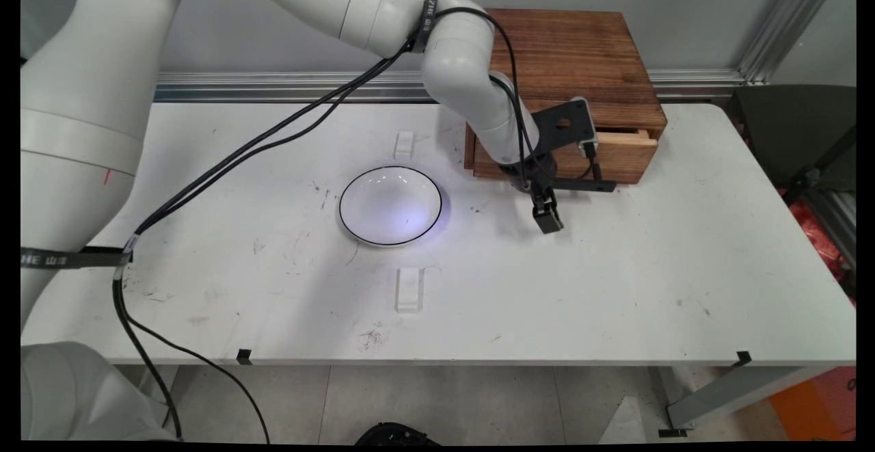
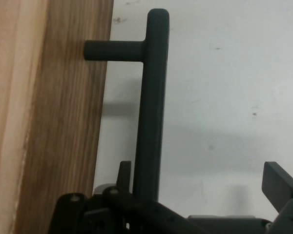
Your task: Open the drawer
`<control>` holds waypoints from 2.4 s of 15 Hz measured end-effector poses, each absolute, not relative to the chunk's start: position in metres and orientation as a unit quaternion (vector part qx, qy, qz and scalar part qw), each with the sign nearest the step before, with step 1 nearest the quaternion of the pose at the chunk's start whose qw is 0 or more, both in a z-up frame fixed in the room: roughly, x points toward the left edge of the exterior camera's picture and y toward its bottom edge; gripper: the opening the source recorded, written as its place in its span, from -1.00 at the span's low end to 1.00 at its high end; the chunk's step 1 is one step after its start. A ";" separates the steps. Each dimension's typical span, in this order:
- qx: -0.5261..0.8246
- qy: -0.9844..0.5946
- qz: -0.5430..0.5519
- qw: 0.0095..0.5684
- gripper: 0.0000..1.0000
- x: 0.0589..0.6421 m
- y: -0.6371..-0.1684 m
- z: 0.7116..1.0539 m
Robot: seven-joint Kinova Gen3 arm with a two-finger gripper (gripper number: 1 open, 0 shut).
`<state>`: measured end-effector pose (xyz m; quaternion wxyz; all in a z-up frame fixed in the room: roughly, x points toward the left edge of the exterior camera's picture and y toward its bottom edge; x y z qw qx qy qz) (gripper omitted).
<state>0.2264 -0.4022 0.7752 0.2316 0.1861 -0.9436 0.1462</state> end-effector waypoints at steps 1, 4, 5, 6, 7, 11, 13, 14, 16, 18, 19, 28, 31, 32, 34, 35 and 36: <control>0.187 -0.943 0.144 0.233 1.00 0.225 -0.399 0.776; 0.189 -0.943 0.138 0.236 1.00 0.221 -0.389 0.778; 0.190 -0.943 0.136 0.236 1.00 0.220 -0.385 0.779; 0.190 -0.943 0.134 0.237 1.00 0.220 -0.383 0.779; 0.190 -0.943 0.132 0.237 1.00 0.219 -0.379 0.779; 0.192 -0.944 0.124 0.238 1.00 0.216 -0.368 0.780; 0.193 -0.944 0.120 0.239 1.00 0.215 -0.361 0.780; 0.193 -0.944 0.118 0.239 1.00 0.215 -0.359 0.781; 0.194 -0.944 0.114 0.240 1.00 0.214 -0.353 0.781; 0.195 -0.945 0.109 0.240 1.00 0.213 -0.346 0.781; 0.195 -0.945 0.107 0.241 1.00 0.212 -0.343 0.781; 0.201 -0.945 0.084 0.244 1.00 0.207 -0.312 0.783; 0.203 -0.945 0.077 0.245 1.00 0.206 -0.300 0.784; 0.204 -0.945 0.076 0.246 1.00 0.205 -0.296 0.785; 0.205 -0.944 0.074 0.246 1.00 0.204 -0.290 0.785; 0.205 -0.944 0.073 0.246 1.00 0.203 -0.287 0.785; 0.205 -0.944 0.073 0.247 1.00 0.203 -0.284 0.785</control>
